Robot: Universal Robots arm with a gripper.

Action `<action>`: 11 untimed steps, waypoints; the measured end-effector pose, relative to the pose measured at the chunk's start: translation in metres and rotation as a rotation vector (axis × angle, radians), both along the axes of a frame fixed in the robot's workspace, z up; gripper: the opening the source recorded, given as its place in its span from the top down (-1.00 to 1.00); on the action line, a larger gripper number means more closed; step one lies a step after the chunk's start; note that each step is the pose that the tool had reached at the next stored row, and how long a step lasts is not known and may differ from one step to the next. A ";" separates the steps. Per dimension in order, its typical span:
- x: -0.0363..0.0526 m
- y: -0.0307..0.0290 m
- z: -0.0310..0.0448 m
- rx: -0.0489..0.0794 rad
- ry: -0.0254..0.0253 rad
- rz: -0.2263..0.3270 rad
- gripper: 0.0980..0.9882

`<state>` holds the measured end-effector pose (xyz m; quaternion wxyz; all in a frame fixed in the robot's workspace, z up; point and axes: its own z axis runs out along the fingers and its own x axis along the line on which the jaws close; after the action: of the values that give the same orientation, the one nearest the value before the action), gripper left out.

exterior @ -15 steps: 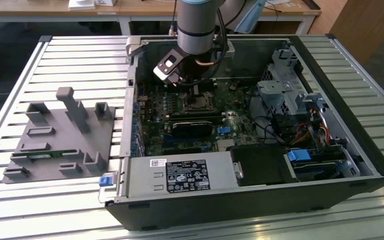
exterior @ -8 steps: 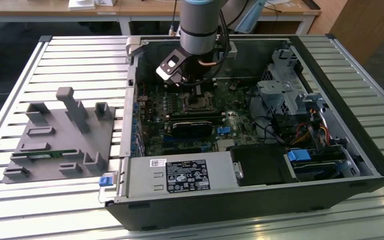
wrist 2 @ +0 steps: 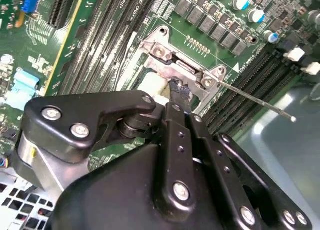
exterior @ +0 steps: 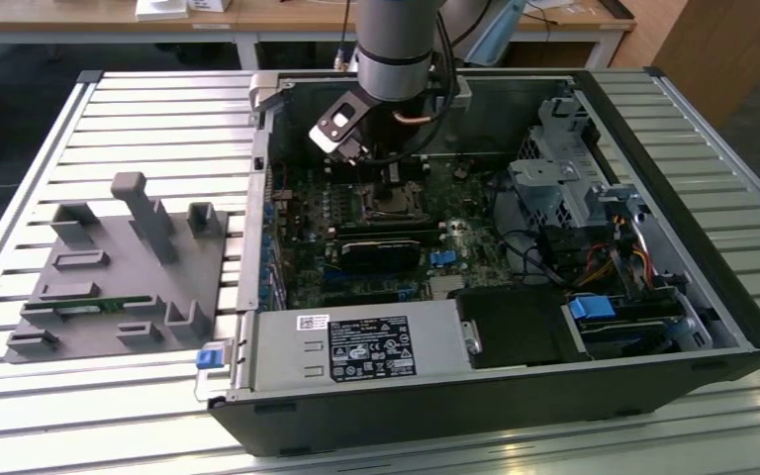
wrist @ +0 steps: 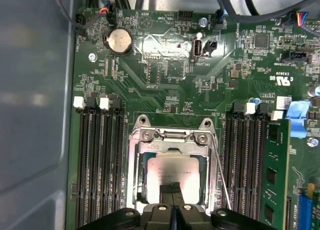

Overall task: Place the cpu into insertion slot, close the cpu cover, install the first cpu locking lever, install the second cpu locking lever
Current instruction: 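Close the cpu cover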

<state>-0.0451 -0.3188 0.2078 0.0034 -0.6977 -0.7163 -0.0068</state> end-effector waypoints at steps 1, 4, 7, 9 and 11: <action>0.0000 0.0000 0.0016 0.000 0.0000 0.000 0.98; 0.0000 0.0000 0.0060 0.000 0.0000 0.000 0.98; 0.0006 0.0000 0.0061 0.000 -0.0001 0.000 0.98; 0.0018 0.0000 0.0061 0.000 0.0001 0.000 0.98; 0.0031 0.0000 0.0061 0.000 0.0001 0.000 0.98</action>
<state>-0.0420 -0.3188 0.2139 0.0034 -0.6977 -0.7163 -0.0067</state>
